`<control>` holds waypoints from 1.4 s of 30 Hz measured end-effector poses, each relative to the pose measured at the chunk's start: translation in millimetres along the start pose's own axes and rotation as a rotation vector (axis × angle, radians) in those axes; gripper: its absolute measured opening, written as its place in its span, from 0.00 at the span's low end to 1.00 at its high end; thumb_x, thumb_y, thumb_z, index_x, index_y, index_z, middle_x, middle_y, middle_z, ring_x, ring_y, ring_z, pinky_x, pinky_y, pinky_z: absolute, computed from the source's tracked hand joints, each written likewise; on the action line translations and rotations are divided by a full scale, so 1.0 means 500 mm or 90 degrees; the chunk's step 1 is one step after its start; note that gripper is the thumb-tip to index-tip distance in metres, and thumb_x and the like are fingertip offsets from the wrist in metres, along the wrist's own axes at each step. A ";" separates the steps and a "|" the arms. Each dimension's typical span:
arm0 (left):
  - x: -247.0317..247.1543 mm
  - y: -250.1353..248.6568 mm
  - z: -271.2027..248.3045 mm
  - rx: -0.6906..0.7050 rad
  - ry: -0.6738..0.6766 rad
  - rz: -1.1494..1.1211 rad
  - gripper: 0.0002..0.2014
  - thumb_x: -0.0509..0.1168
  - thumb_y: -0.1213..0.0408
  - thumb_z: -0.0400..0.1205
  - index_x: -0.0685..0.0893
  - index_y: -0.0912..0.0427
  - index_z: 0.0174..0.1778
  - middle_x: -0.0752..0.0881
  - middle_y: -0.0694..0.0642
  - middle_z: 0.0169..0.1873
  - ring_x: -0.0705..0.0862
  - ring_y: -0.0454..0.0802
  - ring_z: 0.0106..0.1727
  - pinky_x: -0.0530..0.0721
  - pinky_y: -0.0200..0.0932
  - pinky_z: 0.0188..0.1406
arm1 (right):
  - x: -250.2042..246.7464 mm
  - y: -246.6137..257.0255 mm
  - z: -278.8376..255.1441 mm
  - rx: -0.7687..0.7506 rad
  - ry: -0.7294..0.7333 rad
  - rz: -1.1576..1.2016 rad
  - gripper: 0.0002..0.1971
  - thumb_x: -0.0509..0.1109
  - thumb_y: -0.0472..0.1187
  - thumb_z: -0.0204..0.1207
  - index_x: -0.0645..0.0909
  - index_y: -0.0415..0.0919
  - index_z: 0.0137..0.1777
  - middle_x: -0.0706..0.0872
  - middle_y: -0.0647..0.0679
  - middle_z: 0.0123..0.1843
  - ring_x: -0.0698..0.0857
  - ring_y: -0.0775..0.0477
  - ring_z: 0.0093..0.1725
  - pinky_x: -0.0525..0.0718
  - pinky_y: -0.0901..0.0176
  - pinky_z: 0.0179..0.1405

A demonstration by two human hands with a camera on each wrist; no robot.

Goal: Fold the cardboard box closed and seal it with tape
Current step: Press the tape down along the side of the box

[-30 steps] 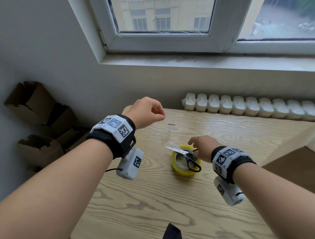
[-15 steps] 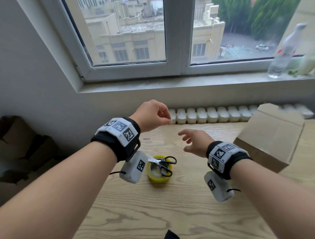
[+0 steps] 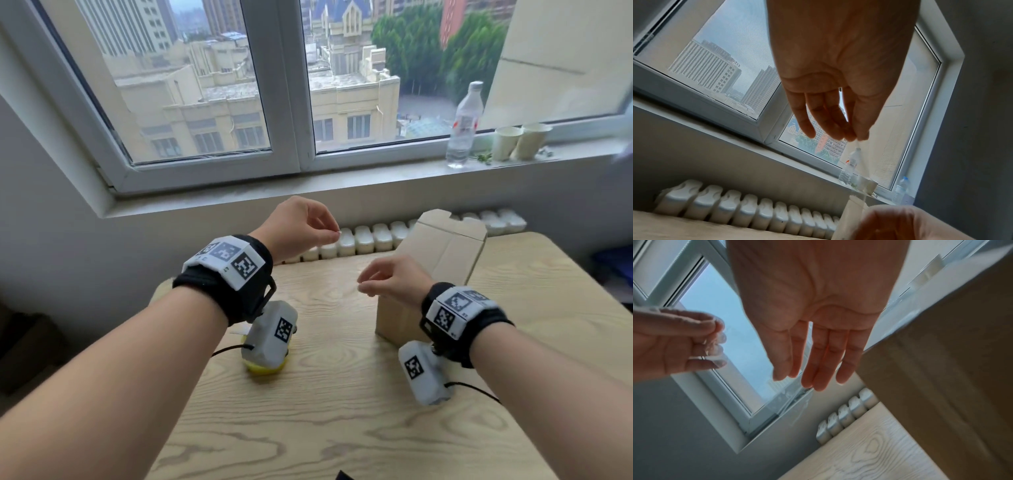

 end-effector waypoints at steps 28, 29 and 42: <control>0.141 0.003 0.078 -0.067 0.030 -0.266 0.13 0.77 0.67 0.73 0.88 0.63 0.52 0.92 0.60 0.43 0.90 0.48 0.42 0.87 0.41 0.49 | -0.209 -0.137 -0.166 0.178 -0.341 0.301 0.06 0.75 0.27 0.71 0.86 0.39 0.39 0.87 0.44 0.35 0.85 0.46 0.37 0.86 0.52 0.45; 0.150 0.009 0.081 -0.075 0.038 -0.274 0.11 0.77 0.67 0.73 0.88 0.65 0.49 0.92 0.61 0.43 0.89 0.48 0.41 0.87 0.43 0.49 | -0.205 -0.138 -0.169 0.180 -0.341 0.300 0.07 0.74 0.27 0.72 0.86 0.39 0.40 0.87 0.43 0.36 0.85 0.45 0.37 0.86 0.52 0.45; 0.265 0.088 0.113 -0.205 0.123 -0.258 0.10 0.73 0.63 0.78 0.87 0.65 0.50 0.85 0.52 0.40 0.80 0.41 0.42 0.82 0.36 0.38 | -0.190 -0.191 -0.200 0.272 -0.419 0.222 0.08 0.77 0.28 0.70 0.81 0.38 0.44 0.88 0.37 0.38 0.88 0.43 0.35 0.90 0.48 0.44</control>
Point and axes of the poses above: each hand's wrist, its own z-axis towards the middle knuckle, its own x-axis out of the palm, y = z × x, the point moved 9 cm from there along z, towards the middle knuckle
